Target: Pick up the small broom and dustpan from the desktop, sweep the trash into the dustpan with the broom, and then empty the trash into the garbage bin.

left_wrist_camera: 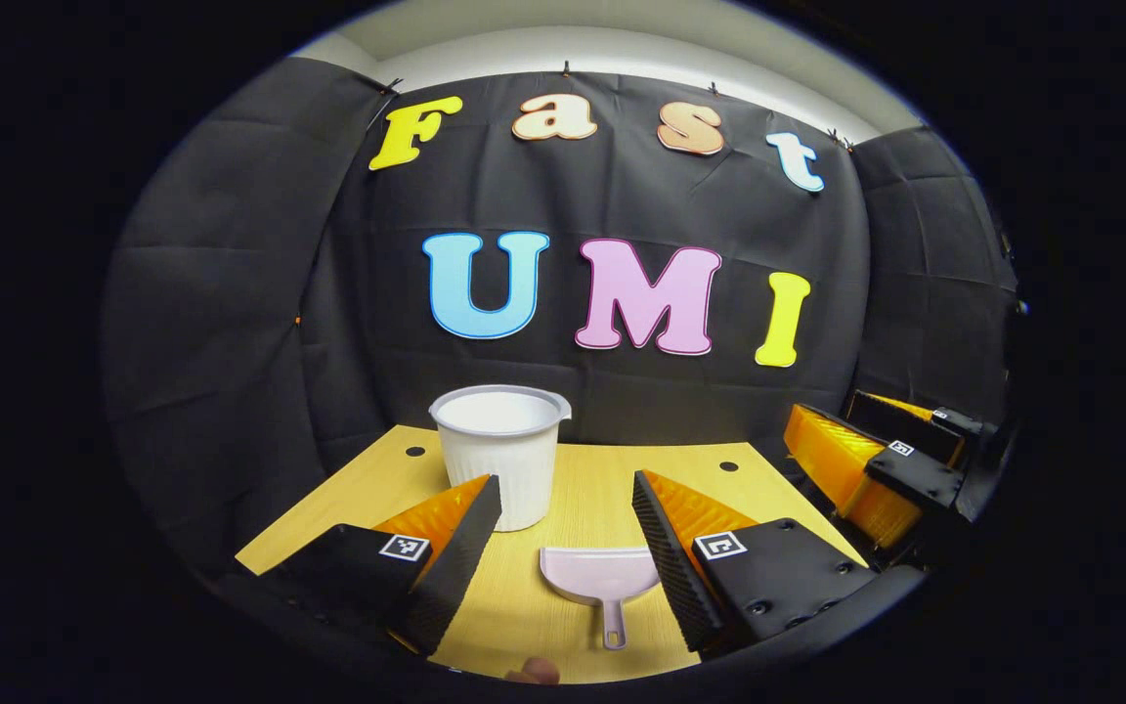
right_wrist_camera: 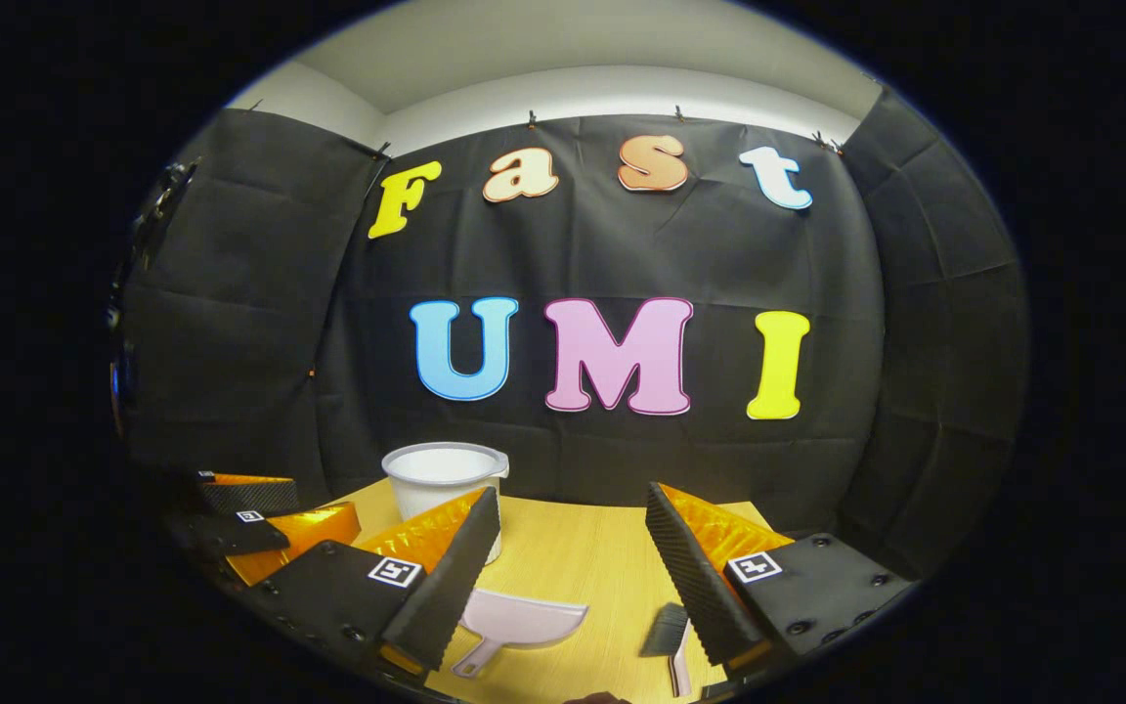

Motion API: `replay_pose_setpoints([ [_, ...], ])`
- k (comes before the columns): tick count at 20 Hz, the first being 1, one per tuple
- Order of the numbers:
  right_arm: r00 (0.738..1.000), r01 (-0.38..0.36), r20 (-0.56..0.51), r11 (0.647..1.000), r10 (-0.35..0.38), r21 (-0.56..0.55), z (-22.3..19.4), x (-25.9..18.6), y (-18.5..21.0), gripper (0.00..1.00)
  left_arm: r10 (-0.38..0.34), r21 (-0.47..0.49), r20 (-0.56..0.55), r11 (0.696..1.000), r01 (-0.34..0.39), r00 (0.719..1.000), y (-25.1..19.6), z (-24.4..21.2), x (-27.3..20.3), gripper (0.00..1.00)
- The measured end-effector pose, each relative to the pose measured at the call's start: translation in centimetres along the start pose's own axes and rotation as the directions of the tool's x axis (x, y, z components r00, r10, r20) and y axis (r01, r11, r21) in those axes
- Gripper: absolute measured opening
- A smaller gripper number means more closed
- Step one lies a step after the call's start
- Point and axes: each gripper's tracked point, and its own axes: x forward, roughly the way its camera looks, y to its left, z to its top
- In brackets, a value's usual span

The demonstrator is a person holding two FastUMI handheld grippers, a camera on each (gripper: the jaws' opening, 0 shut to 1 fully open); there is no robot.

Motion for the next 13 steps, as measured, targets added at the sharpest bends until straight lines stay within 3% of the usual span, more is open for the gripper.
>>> replay_pose_setpoints([
  [6,0.999,0.047,0.003,0.999,-0.047,-0.017,-0.4,-1.2,-1.5,0.97,-0.052,-0.058,-0.038,0.997,0.050,0.998,-0.5,-0.8,0.6,0.81],
  [13,0.997,0.074,-0.007,0.997,-0.074,-0.007,-0.6,-1.9,-2.8,0.97,-0.075,-0.044,-0.070,0.996,0.072,0.995,-1.1,-1.6,1.2,0.81],
])
